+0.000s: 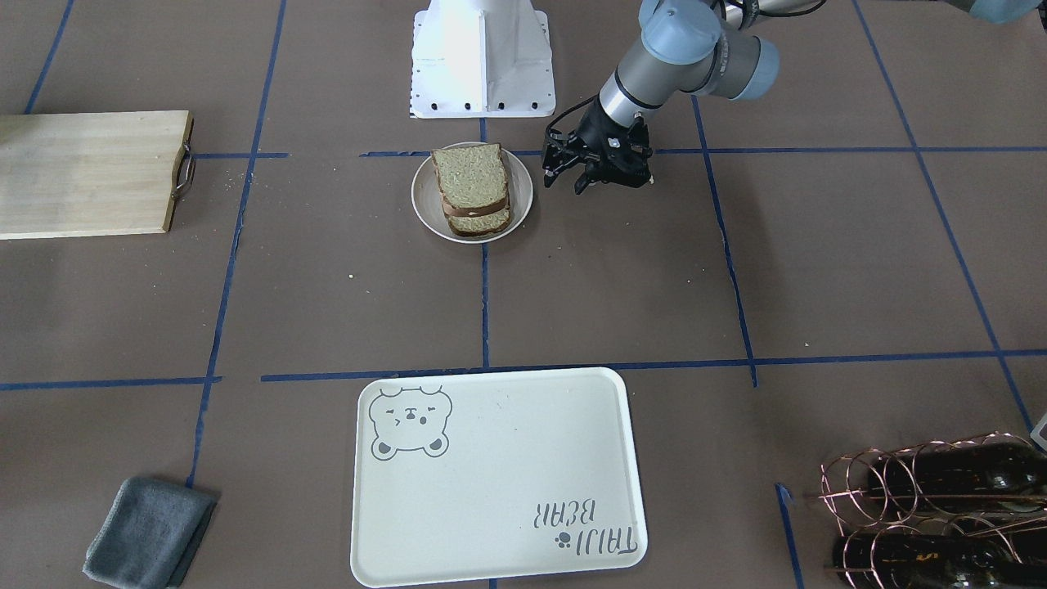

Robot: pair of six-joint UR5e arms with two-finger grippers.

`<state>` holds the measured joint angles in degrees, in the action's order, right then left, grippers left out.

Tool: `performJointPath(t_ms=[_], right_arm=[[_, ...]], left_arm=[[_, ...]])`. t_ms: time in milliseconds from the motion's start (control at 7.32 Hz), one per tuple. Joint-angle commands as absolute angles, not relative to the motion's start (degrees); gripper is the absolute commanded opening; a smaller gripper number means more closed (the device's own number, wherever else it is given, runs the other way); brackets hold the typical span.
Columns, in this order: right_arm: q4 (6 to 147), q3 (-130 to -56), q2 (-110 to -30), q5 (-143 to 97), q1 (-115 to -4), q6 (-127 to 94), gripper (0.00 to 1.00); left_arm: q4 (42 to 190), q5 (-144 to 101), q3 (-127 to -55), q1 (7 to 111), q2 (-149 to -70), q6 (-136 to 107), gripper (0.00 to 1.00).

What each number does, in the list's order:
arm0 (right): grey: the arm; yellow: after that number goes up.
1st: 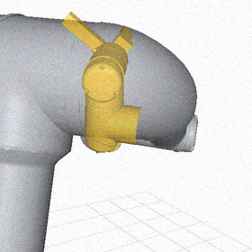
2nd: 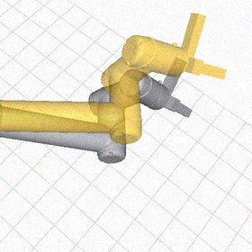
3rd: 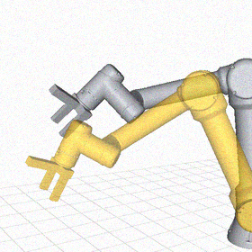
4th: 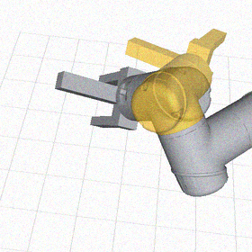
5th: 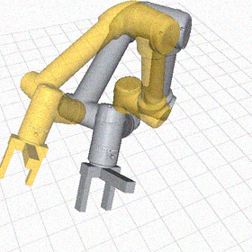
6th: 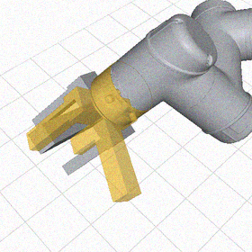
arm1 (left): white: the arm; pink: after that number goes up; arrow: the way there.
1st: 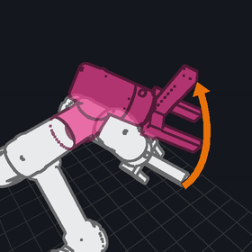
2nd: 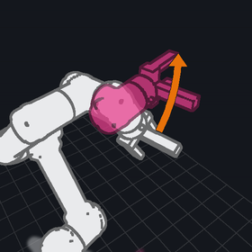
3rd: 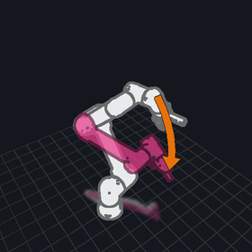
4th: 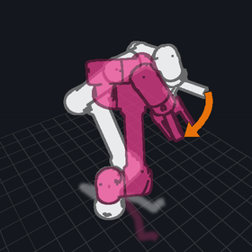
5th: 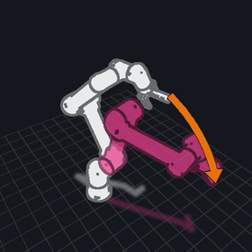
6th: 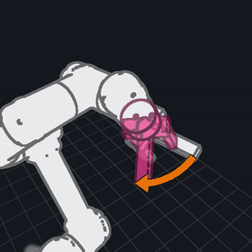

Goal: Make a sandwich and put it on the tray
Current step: 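Reach the left gripper to the rim of the white plate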

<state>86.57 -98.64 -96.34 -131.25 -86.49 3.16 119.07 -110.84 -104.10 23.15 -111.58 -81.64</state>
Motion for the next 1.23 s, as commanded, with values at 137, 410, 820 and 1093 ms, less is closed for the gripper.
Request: performJointPath(t_ms=[137,410,820,1093], right_arm=[[86.5,-98.4,-96.2,-131.2,-86.5,3.3,1.0],[86.5,-98.4,-96.3,-131.1,-86.5,3.2,1.0],[86.5,-98.4,-96.2,-131.1,-86.5,3.2,1.0],[86.5,-98.4,-96.2,-131.1,-86.5,3.2,1.0]], left_arm=[[119.2,-110.7,-101.7,20.7,-114.1,-86.1,0.52],[119.3,-107.2,-99.2,18.8,-115.9,-86.1,0.44],[119.4,-107.1,-98.9,18.7,-115.9,-86.0,0.26],[119.4,-107.1,-98.6,18.7,-115.9,-86.0,0.0]])
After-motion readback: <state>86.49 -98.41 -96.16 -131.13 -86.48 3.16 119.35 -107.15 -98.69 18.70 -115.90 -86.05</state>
